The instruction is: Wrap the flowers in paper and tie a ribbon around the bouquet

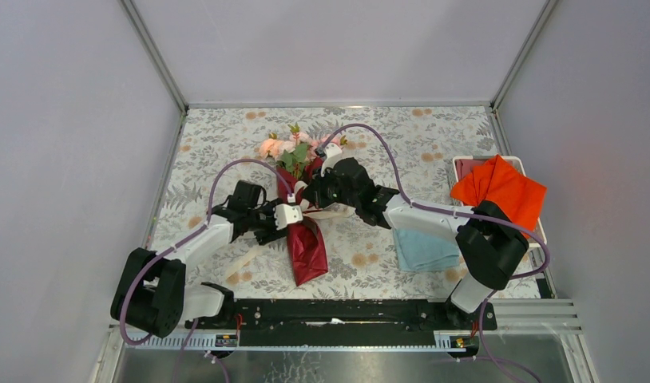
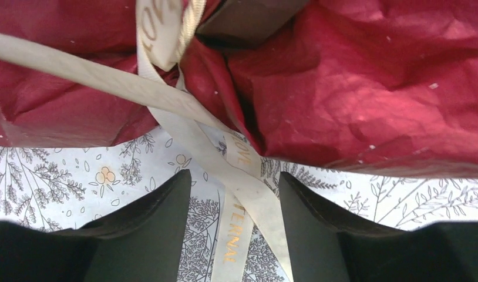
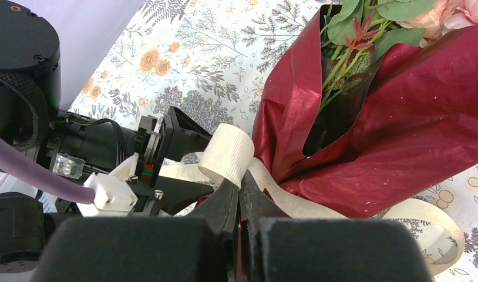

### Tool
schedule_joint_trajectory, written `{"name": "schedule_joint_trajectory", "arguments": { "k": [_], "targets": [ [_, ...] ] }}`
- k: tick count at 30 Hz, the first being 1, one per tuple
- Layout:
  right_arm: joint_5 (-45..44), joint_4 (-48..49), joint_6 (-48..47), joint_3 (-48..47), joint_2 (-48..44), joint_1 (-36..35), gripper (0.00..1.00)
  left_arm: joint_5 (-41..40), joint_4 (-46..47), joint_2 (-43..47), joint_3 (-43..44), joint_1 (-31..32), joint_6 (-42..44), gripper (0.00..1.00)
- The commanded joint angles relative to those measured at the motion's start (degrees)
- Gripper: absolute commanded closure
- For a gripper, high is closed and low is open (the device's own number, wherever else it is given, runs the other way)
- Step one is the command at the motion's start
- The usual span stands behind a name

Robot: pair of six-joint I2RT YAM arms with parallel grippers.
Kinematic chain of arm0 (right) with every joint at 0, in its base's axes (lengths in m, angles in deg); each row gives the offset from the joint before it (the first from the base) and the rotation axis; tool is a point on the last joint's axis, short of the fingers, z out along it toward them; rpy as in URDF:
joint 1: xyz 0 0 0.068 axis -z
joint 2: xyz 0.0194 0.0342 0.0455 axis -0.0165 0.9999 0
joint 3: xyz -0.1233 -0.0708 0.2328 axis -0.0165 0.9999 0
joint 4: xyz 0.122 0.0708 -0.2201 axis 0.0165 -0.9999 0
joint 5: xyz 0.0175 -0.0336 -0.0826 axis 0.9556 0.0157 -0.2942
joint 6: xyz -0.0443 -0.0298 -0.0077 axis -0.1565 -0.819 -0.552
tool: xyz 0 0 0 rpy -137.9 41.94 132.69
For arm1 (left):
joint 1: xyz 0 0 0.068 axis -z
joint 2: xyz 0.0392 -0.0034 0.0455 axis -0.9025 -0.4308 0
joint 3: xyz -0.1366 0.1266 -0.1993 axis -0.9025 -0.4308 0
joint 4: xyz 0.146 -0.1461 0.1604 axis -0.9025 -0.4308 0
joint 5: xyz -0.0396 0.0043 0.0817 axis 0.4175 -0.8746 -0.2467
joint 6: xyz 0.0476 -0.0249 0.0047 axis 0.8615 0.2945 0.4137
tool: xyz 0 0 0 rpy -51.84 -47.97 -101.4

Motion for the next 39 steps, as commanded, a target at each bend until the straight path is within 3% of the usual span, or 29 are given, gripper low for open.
{"name": "schedule_joint_trajectory", "arguments": {
  "k": [1, 5, 8, 11, 16, 20, 27, 34, 39],
  "targets": [
    [-0.82, 2.57, -1.57, -0.53, -2.28, 0.41, 1.0, -1.29, 8.72, -0.25, -1.55, 0.63, -1.23, 0.43],
    [-1.27, 2.63, -1.7, -0.27, -2.5, 0.42, 1.0, -1.94, 8.87, -0.32, -1.88, 0.63, 0.14, 0.66],
    [-1.28, 2.8, -1.91, -0.26, -2.43, 0.42, 1.0, -2.1, 9.11, -0.16, -2.29, 0.63, 0.42, 0.78],
    [-1.07, 2.74, -1.98, -0.34, -2.17, 0.49, 1.0, -2.61, 9.76, 0.23, -2.55, 0.63, 0.3, 1.0],
    [-1.01, 2.33, -1.95, -0.8, -1.82, 0.58, 1.0, -7.21, 5.21, 2.41, -1.22, 0.28, 0.75, 1.0],
    [-0.22, 1.7, -2.52, -2.18, -1.11, 0.61, 1.0, -4.37, -12.6, 7.5, 1.9, -0.61, 10.77, 1.0],
    [2.23, -0.21, -2.96, -6.27, 1.6, 0.59, 1.0, 16.2, -47.46, 11.16, 13.76, 1.68, 24.17, 1.0],
    [3.72, -1.18, -2.88, -8.73, 2.97, 0.63, 1.0, 26.12, -33.45, 10.06, 19.89, 8.73, 1.68, 1.0],
    [3.74, -0.72, -2.98, -9.6, 3.47, 0.59, 1.0, 31.61, -13.31, 7.92, 19.0, 16.81, -21.35, 1.0]
  ]
}}
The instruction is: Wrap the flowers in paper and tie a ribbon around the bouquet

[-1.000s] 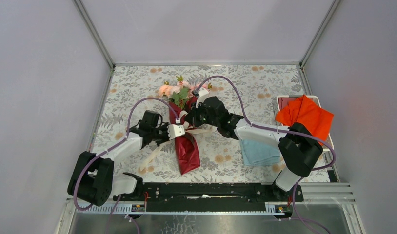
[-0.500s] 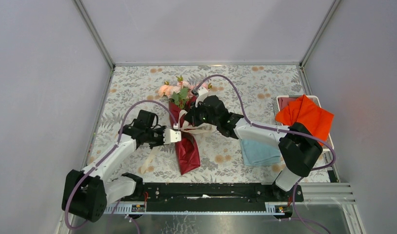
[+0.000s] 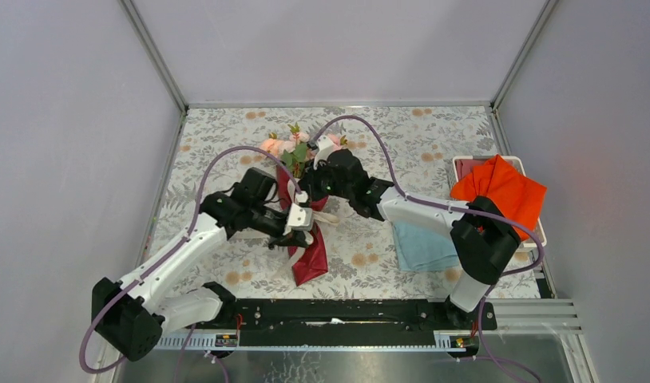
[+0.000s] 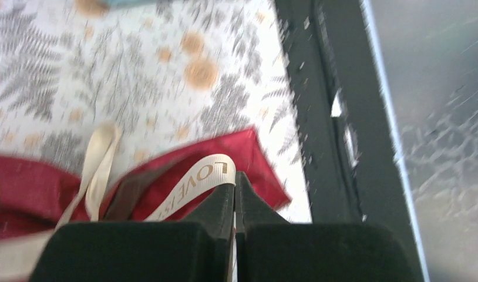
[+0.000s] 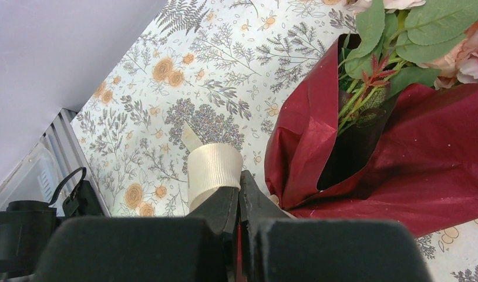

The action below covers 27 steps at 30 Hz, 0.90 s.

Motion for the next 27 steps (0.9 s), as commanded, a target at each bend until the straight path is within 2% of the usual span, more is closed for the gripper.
{"name": "schedule_joint_trajectory", "arguments": {
  "k": [1, 5, 9, 11, 18, 20, 22, 23, 25, 27],
  "targets": [
    [1.19, 1.5, -1.03, -3.57, 0.65, 0.43, 1.0, 8.11, 19.87, -2.33, -0.77, 5.98, -24.62, 1.0],
    [1.95, 1.06, -1.81, -4.2, 1.48, 0.66, 1.0, 10.91, 37.1, -4.16, -3.95, 8.8, -39.97, 1.0],
    [4.14, 0.82, -1.89, -5.53, 3.05, 1.39, 1.0, 13.91, 68.91, -5.79, -7.55, 10.5, -62.9, 1.0],
    [4.75, 0.69, -2.12, -5.93, 3.48, 1.65, 1.0, 13.59, 75.34, -6.83, -7.78, 12.26, -65.08, 1.0],
    [4.94, 0.41, -2.79, -5.59, 3.17, 1.95, 1.0, 9.08, 75.28, -7.86, -10.22, 15.81, -61.03, 1.0],
    [5.46, 0.36, -2.8, -5.39, 3.17, 1.95, 1.0, 7.73, 72.56, -7.25, -12.26, 15.86, -55.77, 1.0],
    [6.22, 0.41, -3.07, -5.24, 3.23, 1.95, 1.0, 3.47, 66.02, -6.49, -13.8, 15.81, -45.89, 1.0],
    [6.52, 0.39, -3.33, -5.2, 3.33, 1.97, 1.0, 0.98, 62.45, -6.13, -14.41, 15.85, -40.63, 0.95],
    [6.94, -0.04, -3.72, -5.26, 3.37, 1.95, 1.0, -3.67, 55.83, -5.08, -15.3, 15.86, -30.46, 0.78],
    [7.05, -0.48, -4.12, -5.36, 3.31, 1.95, 1.0, -8.75, 49.2, -3.07, -14.74, 15.82, -22.43, 0.51]
  ]
}}
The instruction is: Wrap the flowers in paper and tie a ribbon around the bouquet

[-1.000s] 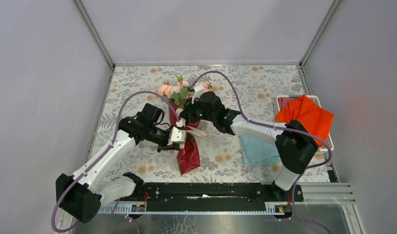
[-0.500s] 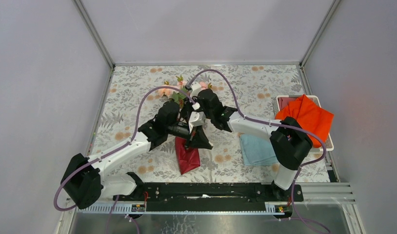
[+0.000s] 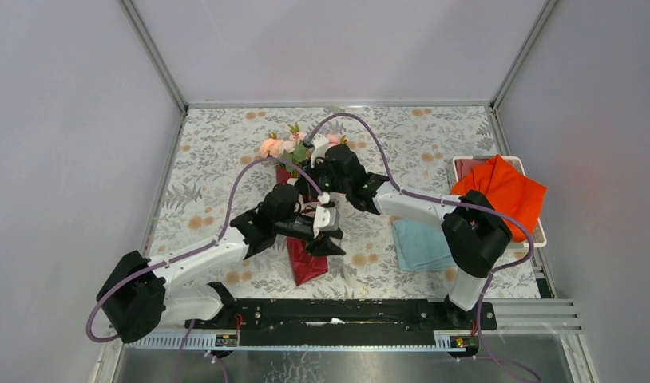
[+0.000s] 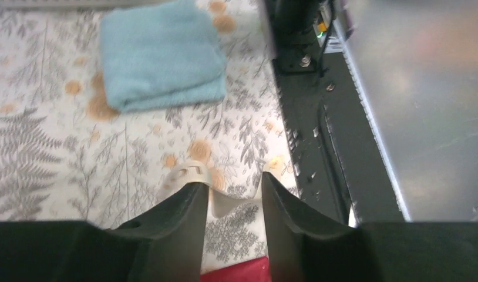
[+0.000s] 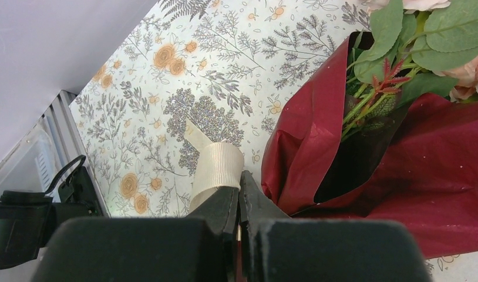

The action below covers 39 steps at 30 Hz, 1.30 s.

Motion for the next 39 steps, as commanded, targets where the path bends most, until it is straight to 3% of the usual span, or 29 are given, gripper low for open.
{"name": "schedule_joint_trajectory", "arguments": {
  "k": [1, 3, 7, 13, 16, 19, 23, 26, 30, 34, 36, 39],
  "targets": [
    [1.63, 0.49, -1.83, -2.07, -0.34, 0.31, 1.0, -12.26, -16.37, 4.74, 0.76, 0.4, 24.67, 0.41],
    [1.65, 0.92, -1.86, -1.83, -0.35, 0.31, 1.0, -18.24, -21.97, 7.04, 2.8, 0.35, 29.98, 0.33],
    [3.2, 2.06, -2.14, -2.25, 0.93, -0.18, 1.0, -24.38, -32.31, 11.0, 6.37, -2.73, 33.39, 0.31],
    [5.38, 2.61, -4.45, -3.54, 2.19, -1.41, 1.0, -15.03, -38.81, 18.47, 11.02, -15.29, 19.57, 0.33],
    [7.12, 4.82, -6.15, -2.91, 1.94, -1.54, 1.0, -9.01, -37.63, 19.24, 9.16, -28.03, 11.41, 0.45],
    [8.72, 7.86, -9.29, -0.77, 0.63, -1.62, 1.0, 0.31, -36.19, 17.63, 6.48, -41.12, 10.0, 0.47],
    [10.56, 9.88, -12.61, 1.09, -0.75, -1.71, 1.0, 7.04, -30.74, 14.31, 3.1, -44.72, 12.63, 0.28],
    [11.88, 9.71, -15.59, 1.76, -1.34, -1.8, 1.0, 10.69, -21.36, 13.7, 1.19, -44.66, 12.87, 0.21],
    [14.73, 8.4, -20.0, 2.04, -1.58, -1.79, 1.0, 9.27, -21.62, 13.83, 3.32, -44.03, 32.68, 0.24],
    [17.15, 8.43, -21.51, 1.84, -1.0, -1.8, 1.0, 5.08, -38.96, 14.12, 6.65, -42.56, 64.74, 0.23],
    [17.58, 9.25, -21.92, 1.85, -0.86, -1.78, 1.0, 2.04, -42.48, 13.31, 7.6, -39.62, 69.26, 0.2],
    [17.98, 9.33, -22.4, 1.55, -0.82, -1.84, 1.0, 0.71, -42.76, 10.99, 8.67, -36.87, 67.78, 0.2]
  ]
}}
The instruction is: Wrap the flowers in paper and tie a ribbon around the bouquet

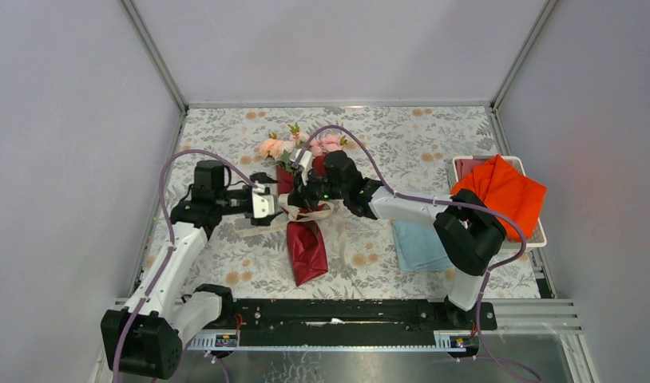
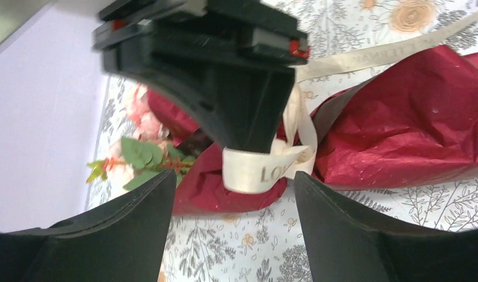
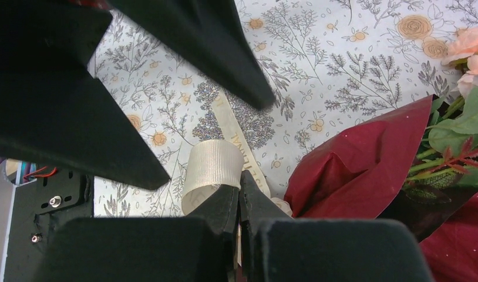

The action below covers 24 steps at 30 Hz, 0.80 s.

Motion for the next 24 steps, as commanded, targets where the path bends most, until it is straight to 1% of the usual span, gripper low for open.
{"name": "schedule_joint_trajectory", "arguments": {
  "k": [1, 2, 4, 7, 8, 11, 14, 17, 18, 19, 20, 21, 22, 24],
  "targets": [
    [2.52, 3.23, -2.69, -0.64, -2.84, -0.66, 1.0, -3.13, -5.89, -2.66, 2.92, 3.61, 11.45, 0.22],
    [2.15, 3.2, -2.82, -0.43, -3.06, -0.73, 1.0, -3.96, -5.45, -3.22, 3.24, 4.21, 10.28, 0.26],
    [1.43, 3.29, -2.97, 0.18, -3.62, -0.84, 1.0, -5.69, -4.59, -3.9, 3.47, 4.83, 8.18, 0.38],
    [1.16, 3.17, -3.05, 0.6, -3.88, -0.86, 1.0, -6.64, -4.58, -4.15, 3.6, 4.98, 7.84, 0.55],
    [1.15, 3.12, -3.11, 0.64, -3.87, -0.86, 1.0, -6.69, -4.56, -3.99, 3.6, 5.05, 7.8, 0.64],
    [1.12, 2.94, -3.39, 0.66, -3.86, -0.95, 1.0, -6.75, -4.59, -3.8, 3.78, 5.37, 7.37, 0.81],
    [0.72, 2.79, -3.56, 0.56, -3.91, -0.91, 1.0, -6.79, -4.58, -3.41, 3.71, 5.51, 6.85, 1.0],
    [-0.1, 2.24, -3.48, 0.41, -3.95, -0.93, 1.0, -6.89, -4.89, -3.01, 3.62, 5.51, 6.61, 1.0],
    [-0.42, 1.7, -3.36, 0.26, -4.01, -0.95, 0.96, -6.87, -5.04, -2.97, 3.61, 5.47, 6.33, 1.0],
    [-1.27, 0.38, -3.05, -0.09, -4.22, -0.83, 0.88, -7.01, -5.25, -2.91, 3.48, 5.49, 6.27, 1.0],
    [-2.92, -1.91, -3.11, -0.91, -4.61, -0.67, 0.74, -7.45, -5.36, -2.78, 3.16, 5.46, 6.2, 1.0],
    [-4.7, -5.37, -3.87, -1.7, -5.3, -0.29, 0.65, -8.05, -5.33, -2.6, 2.7, 5.5, 6.16, 1.0],
    [-7.01, -8.53, -4.34, -2.33, -6.51, 0.4, 0.59, -8.65, -5.37, -2.3, 2.13, 5.51, 6.42, 1.0],
    [-10.64, -12.62, -4.52, -1.38, -8.67, 2.64, 0.53, -9.5, -5.14, -1.69, 1.2, 5.47, 6.83, 1.0]
  ]
}}
